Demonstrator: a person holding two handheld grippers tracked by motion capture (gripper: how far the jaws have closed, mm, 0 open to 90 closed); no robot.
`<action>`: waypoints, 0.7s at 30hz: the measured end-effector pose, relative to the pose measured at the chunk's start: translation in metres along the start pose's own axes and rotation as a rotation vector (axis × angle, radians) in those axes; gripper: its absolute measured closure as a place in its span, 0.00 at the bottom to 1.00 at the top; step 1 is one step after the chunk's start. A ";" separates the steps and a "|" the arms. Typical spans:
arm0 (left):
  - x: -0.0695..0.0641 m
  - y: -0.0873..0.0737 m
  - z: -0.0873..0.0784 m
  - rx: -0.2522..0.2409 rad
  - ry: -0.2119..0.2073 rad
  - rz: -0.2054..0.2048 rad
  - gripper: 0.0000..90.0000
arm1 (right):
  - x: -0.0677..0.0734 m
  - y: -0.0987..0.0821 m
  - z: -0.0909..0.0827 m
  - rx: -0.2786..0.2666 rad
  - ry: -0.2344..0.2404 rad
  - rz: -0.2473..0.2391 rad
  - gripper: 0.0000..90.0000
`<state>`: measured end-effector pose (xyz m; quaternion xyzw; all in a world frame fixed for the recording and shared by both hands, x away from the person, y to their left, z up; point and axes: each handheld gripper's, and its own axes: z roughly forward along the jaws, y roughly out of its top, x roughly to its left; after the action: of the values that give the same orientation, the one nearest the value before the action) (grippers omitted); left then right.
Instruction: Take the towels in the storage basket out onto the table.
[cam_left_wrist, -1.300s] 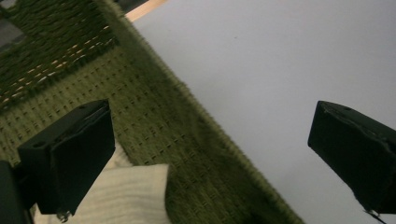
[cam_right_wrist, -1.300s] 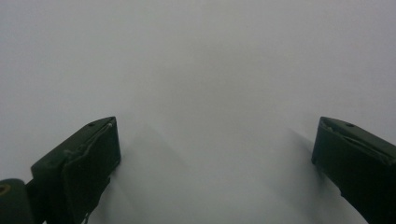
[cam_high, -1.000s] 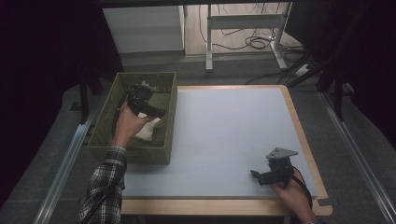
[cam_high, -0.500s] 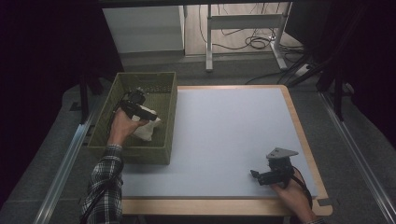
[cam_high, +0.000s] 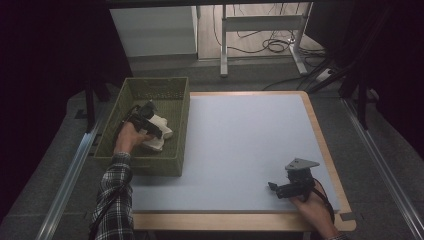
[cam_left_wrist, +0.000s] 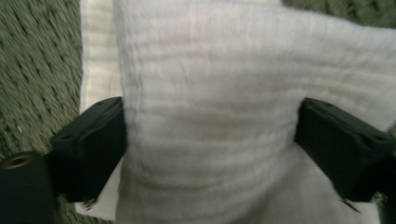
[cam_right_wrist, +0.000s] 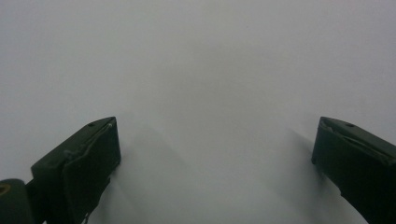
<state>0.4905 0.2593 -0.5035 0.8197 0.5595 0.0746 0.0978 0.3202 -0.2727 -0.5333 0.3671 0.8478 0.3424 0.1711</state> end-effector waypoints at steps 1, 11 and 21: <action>0.001 0.000 0.001 0.014 -0.007 -0.001 0.18 | 0.000 0.000 0.000 0.000 0.000 0.000 0.01; 0.002 -0.003 -0.003 0.029 -0.123 -0.023 0.76 | 0.000 0.000 0.000 0.000 0.000 0.000 0.01; 0.004 -0.005 -0.016 -0.024 -0.116 -0.017 0.85 | 0.000 0.000 0.000 0.000 0.001 0.000 0.01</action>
<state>0.4843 0.2660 -0.4892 0.8166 0.5589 0.0328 0.1407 0.3202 -0.2727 -0.5332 0.3668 0.8480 0.3425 0.1707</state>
